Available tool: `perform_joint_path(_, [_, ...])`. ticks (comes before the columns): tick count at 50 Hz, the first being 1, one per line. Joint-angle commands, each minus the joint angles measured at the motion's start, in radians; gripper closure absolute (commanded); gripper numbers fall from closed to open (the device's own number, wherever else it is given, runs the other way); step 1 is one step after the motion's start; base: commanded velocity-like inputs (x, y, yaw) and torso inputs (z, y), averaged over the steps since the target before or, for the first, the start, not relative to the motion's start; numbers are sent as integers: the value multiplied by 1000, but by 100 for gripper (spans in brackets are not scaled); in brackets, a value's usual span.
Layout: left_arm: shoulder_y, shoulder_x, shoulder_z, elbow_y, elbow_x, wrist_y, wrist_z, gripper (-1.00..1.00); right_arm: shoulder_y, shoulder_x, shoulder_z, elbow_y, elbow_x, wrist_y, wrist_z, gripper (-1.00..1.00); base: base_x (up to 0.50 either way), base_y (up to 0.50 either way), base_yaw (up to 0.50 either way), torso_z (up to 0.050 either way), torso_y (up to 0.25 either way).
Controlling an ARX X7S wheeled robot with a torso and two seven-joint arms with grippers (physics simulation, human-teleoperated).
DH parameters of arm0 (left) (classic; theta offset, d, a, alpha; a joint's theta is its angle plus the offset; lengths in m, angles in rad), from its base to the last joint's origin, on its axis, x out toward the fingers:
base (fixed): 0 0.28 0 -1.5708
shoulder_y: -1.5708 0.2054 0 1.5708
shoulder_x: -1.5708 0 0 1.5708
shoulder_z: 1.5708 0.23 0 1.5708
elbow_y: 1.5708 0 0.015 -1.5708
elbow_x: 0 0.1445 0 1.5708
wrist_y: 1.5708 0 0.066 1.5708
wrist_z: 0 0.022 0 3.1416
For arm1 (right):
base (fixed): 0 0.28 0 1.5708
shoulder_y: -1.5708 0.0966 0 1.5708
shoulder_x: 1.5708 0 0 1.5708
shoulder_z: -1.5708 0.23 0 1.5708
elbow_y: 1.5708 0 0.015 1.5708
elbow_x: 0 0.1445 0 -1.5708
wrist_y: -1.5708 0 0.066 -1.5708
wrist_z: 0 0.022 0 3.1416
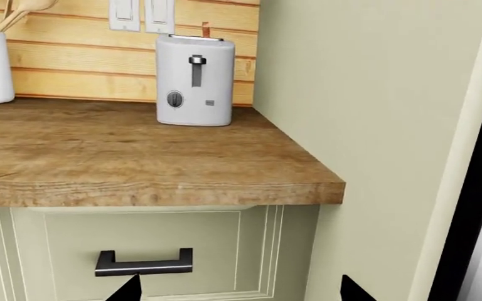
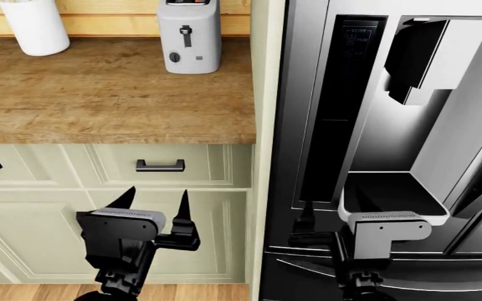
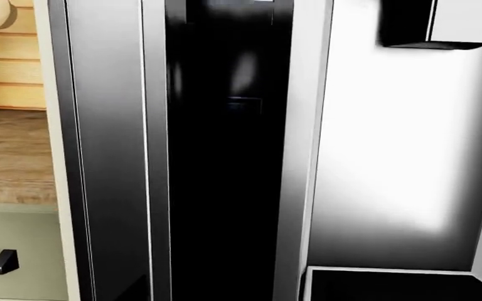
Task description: Push down the lever of the toaster to turn it on.
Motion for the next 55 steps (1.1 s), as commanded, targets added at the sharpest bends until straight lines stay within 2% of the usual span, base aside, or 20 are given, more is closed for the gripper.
perform_joint_path(1, [-60, -35, -7, 109, -52, -126, -7, -100, 52, 20, -7, -46, 13, 55, 7, -100, 0, 0, 0, 50, 0])
perform_joint_path(6, [-55, -38, 1, 120, -51, -122, -10, -100, 52, 21, -18, -33, 13, 55, 9, -100, 0, 102, 0, 0, 0])
perform_joint_path(55, [-40, -71, -1, 172, -75, -125, -52, -100, 55, 51, -57, -71, 37, 71, 45, -100, 0, 500, 0, 0, 0])
